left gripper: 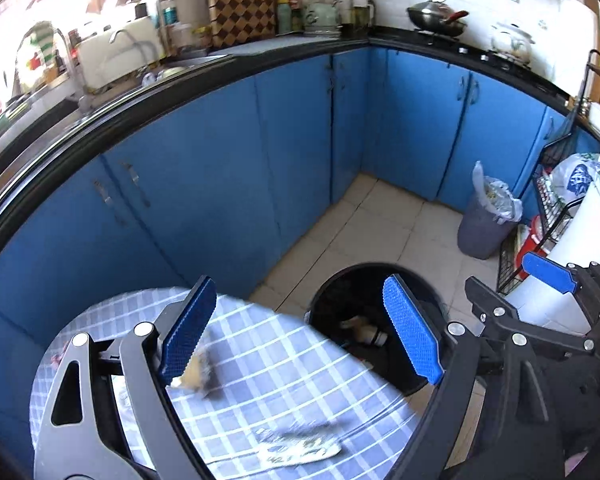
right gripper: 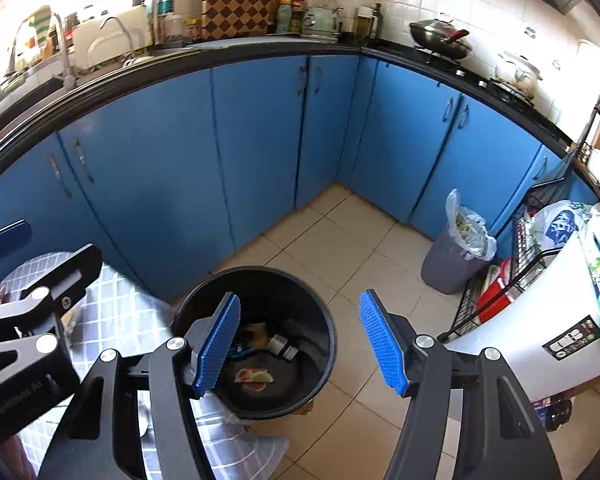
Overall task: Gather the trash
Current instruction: 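Grasp the blue-white carton with the left tool while the right tool grasps the blister pack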
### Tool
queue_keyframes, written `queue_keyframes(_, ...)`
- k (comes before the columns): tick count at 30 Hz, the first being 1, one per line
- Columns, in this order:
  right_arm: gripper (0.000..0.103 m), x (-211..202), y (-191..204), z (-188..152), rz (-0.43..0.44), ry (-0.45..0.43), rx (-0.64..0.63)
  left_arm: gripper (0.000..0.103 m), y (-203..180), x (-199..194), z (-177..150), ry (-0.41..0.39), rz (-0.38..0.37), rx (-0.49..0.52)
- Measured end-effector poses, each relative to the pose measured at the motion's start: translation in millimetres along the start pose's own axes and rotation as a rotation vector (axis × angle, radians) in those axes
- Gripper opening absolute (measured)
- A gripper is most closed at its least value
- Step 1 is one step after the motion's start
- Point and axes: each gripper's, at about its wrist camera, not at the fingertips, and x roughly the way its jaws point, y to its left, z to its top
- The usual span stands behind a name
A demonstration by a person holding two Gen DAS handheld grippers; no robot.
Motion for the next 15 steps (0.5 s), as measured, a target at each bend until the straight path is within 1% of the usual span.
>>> queue_keyframes(5, 0.061, -6, 28, -7, 0.049, 0.009, -0.035, 0.085, 31, -13, -26, 0.044, 0.044, -0.036)
queue_keyframes(8, 0.061, -12, 48, -14, 0.082, 0.016, -0.065, 0.085, 52, -22, -42, 0.061, 0.063, -0.077)
queue_keyframes(15, 0.061, -25, 90, -41, 0.13, 0.046, -0.123, 0.085, 92, -42, -76, 0.087, 0.107, -0.138)
